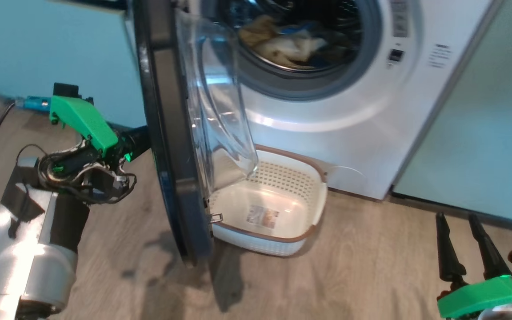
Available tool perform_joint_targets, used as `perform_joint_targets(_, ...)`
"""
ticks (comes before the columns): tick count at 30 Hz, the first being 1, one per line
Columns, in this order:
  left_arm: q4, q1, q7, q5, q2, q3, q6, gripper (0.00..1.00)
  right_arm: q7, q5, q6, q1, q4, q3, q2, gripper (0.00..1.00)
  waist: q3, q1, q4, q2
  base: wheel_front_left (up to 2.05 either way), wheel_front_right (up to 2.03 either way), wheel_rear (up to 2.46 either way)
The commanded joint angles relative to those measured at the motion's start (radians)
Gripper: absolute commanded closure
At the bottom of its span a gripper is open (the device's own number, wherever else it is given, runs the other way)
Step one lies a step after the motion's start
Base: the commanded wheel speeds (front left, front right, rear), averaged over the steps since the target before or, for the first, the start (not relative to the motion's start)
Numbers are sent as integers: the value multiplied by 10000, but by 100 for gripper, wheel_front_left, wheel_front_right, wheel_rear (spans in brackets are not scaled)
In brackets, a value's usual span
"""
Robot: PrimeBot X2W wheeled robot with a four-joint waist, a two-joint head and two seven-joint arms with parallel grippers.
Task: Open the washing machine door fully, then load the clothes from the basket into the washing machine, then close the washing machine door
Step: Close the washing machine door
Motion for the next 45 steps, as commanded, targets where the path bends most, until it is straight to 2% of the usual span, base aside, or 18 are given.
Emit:
perform_joint_targets(1, -333, -417, -44, 23, 235, 355, -112, 100, -67, -29, 4, -319, -331, 149, -119, 0, 39, -1, -408, -1, 0, 0, 0)
perform_joint_targets(12, -10, -468, -672, -12, 11, 547, -352, 100, -67, -39, 4, -268, -360, 109, -144, 0, 110, -1, -2240, -1, 0, 0, 0)
perform_joint_targets(21, 262, -664, -1119, -41, -194, 607, -456, 100, -67, -33, 4, -305, -418, 134, -169, 0, 187, -1, -3283, -1, 0, 0, 0)
perform_joint_targets(27, 377, -648, -1261, -101, -276, 589, -487, 100, -67, -36, 4, -271, -470, 85, -169, 0, 210, -1, -3441, -1, 0, 0, 0)
perform_joint_targets(36, 289, -339, -1564, 17, -94, 548, -496, 100, -67, -40, 4, -201, -431, 21, -114, 0, 64, -1, -2996, -1, 0, 0, 0)
perform_joint_targets(37, 214, -286, -1766, 182, 6, 517, -496, 93, -67, -34, 4, -193, -425, 36, -113, 0, 32, -1, -2931, -1, 0, 0, 0)
perform_joint_targets(38, 88, -219, -1977, 382, 118, 440, -496, 74, -67, -30, 4, -185, -421, 41, -110, 0, 6, -1, -2866, -1, 0, 0, 0)
perform_joint_targets(39, -33, -134, -2230, 585, 240, 374, -496, 59, -67, -28, 4, -181, -419, 42, -103, 0, -17, -1, -2803, -1, 0, 0, 0)
perform_joint_targets(40, -121, -41, -2518, 787, 366, 320, -497, 27, -67, -28, 4, -181, -419, 48, -98, 0, -38, -1, -2748, -1, 0, 0, 0)
perform_joint_targets(41, -192, 45, -2797, 991, 491, 245, -497, 0, -67, -26, 4, -181, -418, 49, -99, 0, -57, -1, -2690, -1, 0, 0, 0)
perform_joint_targets(45, -395, 322, -3958, 1749, 1010, -163, -497, 0, -67, -19, 4, -174, -424, 17, -104, 0, -133, -1, -2465, -1, 0, 0, 0)
